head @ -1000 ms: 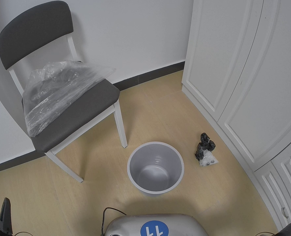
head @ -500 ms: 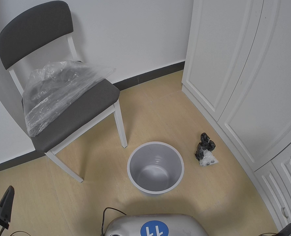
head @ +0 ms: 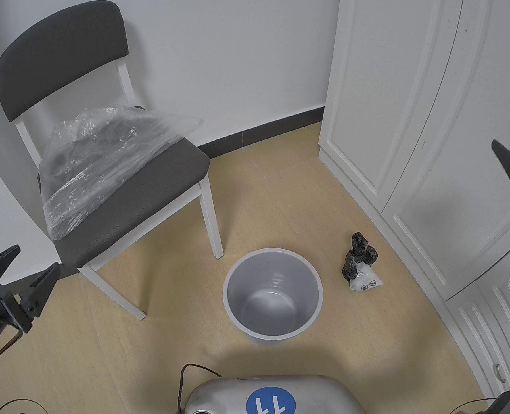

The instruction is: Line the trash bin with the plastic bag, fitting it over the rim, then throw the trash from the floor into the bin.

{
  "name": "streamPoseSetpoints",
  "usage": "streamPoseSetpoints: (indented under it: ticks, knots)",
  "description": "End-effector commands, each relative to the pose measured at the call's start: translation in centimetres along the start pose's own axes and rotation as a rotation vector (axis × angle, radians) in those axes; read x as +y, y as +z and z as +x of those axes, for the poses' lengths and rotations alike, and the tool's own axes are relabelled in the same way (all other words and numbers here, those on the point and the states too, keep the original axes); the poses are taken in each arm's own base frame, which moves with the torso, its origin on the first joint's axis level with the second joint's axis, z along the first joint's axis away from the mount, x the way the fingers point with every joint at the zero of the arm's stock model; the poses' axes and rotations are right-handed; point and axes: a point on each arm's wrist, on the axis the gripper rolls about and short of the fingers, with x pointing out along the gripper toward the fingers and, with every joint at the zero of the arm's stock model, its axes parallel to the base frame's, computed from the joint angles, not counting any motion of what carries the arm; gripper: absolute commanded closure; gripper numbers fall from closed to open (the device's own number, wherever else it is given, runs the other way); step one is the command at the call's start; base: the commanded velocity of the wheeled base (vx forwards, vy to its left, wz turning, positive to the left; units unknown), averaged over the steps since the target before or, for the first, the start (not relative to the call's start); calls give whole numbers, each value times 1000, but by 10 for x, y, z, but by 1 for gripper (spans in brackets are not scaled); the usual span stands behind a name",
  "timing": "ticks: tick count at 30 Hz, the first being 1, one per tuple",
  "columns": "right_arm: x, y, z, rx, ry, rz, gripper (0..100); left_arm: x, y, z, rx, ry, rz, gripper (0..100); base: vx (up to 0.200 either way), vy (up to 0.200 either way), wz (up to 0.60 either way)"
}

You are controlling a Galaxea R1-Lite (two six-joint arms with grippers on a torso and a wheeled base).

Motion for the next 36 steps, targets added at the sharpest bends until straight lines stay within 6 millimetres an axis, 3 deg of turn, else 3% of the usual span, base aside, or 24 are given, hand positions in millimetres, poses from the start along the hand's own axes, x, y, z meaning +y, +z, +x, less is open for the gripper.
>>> streamPoseSetpoints:
  ticks: [1,6,12,17,30,36]
  knots:
    - [12,-29,16,124,37,-6,0,7,-10,34,121,6,-15,0,0,0,0]
    - [13,-32,20,134,29,-4,0,8,-13,33,117,23,-13,0,0,0,0]
    - [11,-21,22,87,-14,8,0,18,-14,31,120,113,-3,0,0,0,0]
    - [11,-18,23,70,-83,6,0,34,-21,30,176,249,62,0,0,0,0]
    - [12,-25,29,97,-98,-4,0,57,-45,78,195,273,44,0,0,0,0]
    - [12,-26,30,103,-100,-7,0,64,-57,90,191,301,22,0,0,0,0]
